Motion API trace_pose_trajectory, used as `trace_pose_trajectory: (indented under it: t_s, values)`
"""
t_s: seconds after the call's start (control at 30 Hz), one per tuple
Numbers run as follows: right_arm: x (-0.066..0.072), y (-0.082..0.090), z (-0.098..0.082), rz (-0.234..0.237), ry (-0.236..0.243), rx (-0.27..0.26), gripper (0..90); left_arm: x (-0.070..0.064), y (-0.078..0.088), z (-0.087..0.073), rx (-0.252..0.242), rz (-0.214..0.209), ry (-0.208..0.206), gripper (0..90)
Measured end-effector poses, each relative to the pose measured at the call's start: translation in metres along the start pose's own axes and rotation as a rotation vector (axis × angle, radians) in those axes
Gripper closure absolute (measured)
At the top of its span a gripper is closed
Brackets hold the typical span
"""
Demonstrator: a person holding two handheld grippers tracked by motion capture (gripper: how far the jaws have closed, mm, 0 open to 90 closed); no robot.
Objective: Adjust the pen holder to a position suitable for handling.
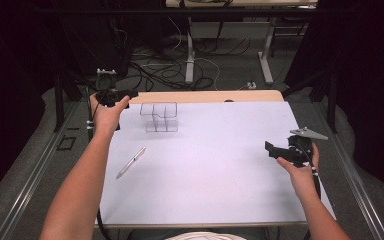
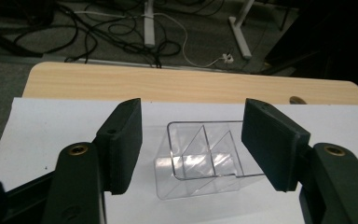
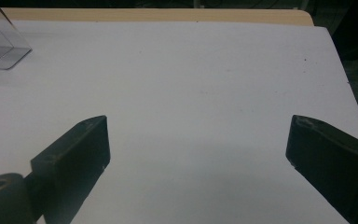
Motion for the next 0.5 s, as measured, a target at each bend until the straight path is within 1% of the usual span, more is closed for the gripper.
trace_pose_trajectory:
  t_s: [0.03, 0.1, 0.13, 0.17, 0.2, 0.27, 0.3, 0.33, 0.5]
  values:
    - [0.0, 0.0, 0.0, 0.001, -0.007, 0.004, 6.2, 0.0, -0.003, 0.0, 0.006, -0.011, 0.011, 38.9]
    - [0.0, -0.001, -0.001, -0.001, -0.013, 0.008, 6.4, 0.001, -0.01, 0.0, 0.024, -0.007, 0.031, 39.8]
    - [-0.001, -0.001, -0.001, 0.001, -0.002, 0.005, 6.4, 0.002, -0.013, -0.001, 0.042, -0.005, 0.027, 40.3]
    - [-0.001, -0.001, -0.001, 0.001, -0.002, 0.005, 6.4, 0.002, -0.016, -0.001, 0.056, -0.009, 0.029, 40.3]
    - [-0.001, -0.002, -0.002, 0.002, 0.0, 0.008, 6.6, 0.002, -0.02, -0.002, 0.056, -0.001, 0.031, 41.6]
    - [0.0, -0.002, -0.002, 0.003, 0.001, 0.009, 6.7, 0.003, -0.026, -0.004, 0.087, 0.006, 0.029, 43.4]
    - [0.0, -0.002, -0.002, 0.004, 0.0, 0.01, 6.8, 0.003, -0.028, -0.005, 0.096, 0.009, 0.02, 43.9]
    - [0.0, -0.002, -0.002, 0.005, -0.002, 0.01, 7.1, 0.003, -0.031, -0.006, 0.105, 0.011, 0.019, 44.8]
    - [-0.002, -0.002, -0.003, 0.003, -0.002, 0.002, 8.8, 0.005, -0.043, -0.011, 0.148, 0.028, 0.03, 50.0]
Point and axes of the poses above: each handheld gripper's, and its own axes: y roughly backward along the jaws, z roughly out of its top, x roughly to its left, the point moved 4 cm from there along -y, roughly forward along the jaws, and after that the axes turned 12 degrees about -z, right-handed, at the moved point
